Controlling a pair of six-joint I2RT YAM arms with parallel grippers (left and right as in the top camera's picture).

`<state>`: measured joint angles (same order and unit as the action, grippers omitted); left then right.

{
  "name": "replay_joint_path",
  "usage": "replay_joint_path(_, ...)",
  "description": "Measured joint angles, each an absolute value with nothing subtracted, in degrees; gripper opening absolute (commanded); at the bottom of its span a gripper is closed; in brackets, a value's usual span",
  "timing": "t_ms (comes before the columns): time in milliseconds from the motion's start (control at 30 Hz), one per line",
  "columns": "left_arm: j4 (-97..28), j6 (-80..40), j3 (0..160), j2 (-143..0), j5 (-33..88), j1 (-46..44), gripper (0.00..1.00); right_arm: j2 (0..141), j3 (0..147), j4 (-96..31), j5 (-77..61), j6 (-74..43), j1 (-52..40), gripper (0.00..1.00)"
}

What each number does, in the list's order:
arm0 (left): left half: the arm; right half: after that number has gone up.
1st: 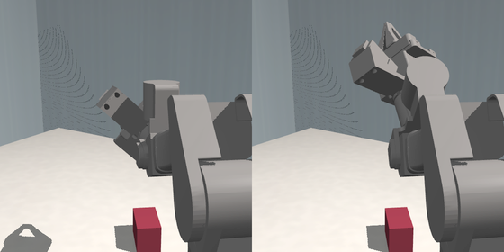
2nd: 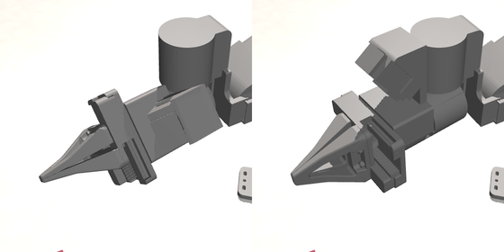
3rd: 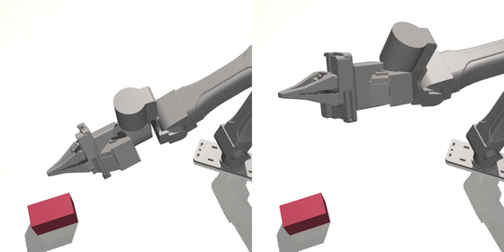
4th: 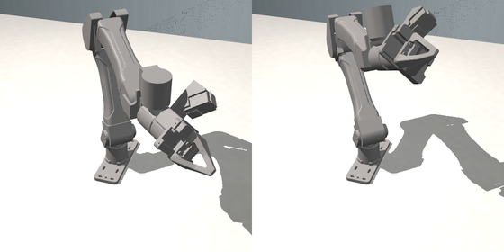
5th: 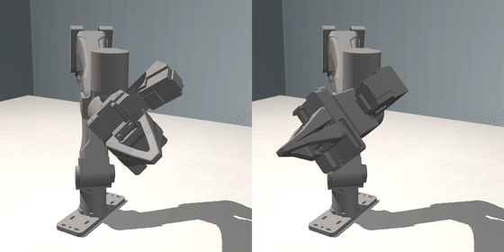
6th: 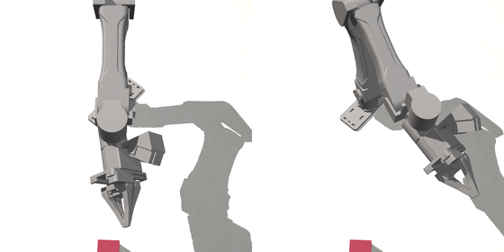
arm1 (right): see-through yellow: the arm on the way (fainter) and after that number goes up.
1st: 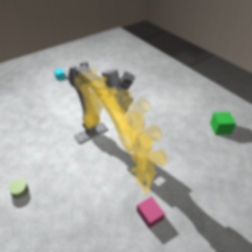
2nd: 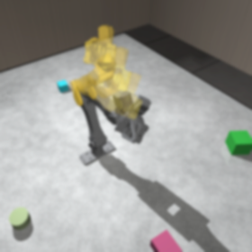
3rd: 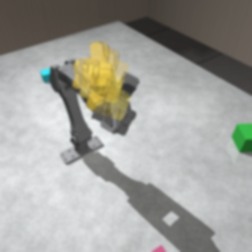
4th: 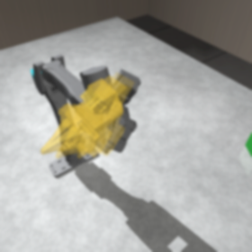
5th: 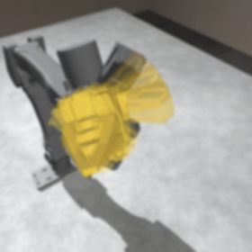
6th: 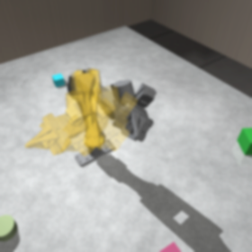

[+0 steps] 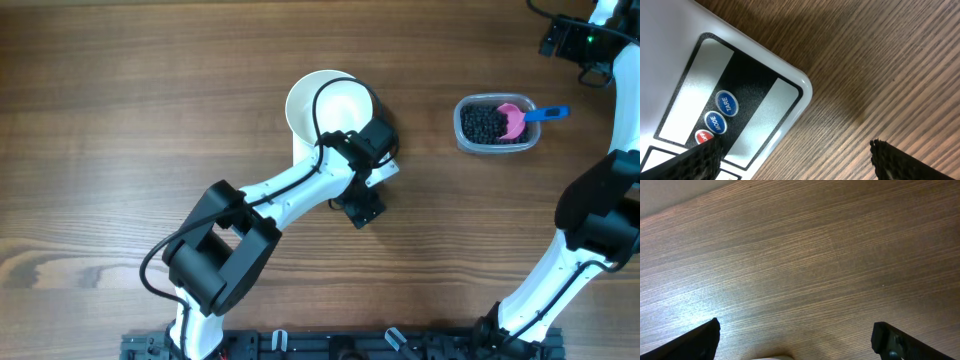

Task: Scoop item into bowl and weigh 150g on scale

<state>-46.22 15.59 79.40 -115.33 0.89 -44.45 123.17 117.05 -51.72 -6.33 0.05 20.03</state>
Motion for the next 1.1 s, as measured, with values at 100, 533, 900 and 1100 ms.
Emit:
replay_joint_path(100,-46.19,15.59,79.48,-115.5,0.25,-44.69,1.0,123.17,117.05,-51.72,-6.33,0.05,20.03,1.0)
replay_joint_path(533,-45.17,15.57,80.01,-116.25,-3.75,-44.86,1.0,123.17,117.05,-51.72,-6.35,0.05,20.03,1.0)
replay_joint_path(900,-45.23,15.59,80.01,-116.25,-4.34,-45.08,1.0,123.17,117.05,-51.72,-6.33,0.05,20.03,1.0)
replay_joint_path(1100,-46.04,15.57,79.99,-115.79,-3.36,-45.71,1.0,123.17,117.05,-51.72,-6.35,0.05,20.03,0.99)
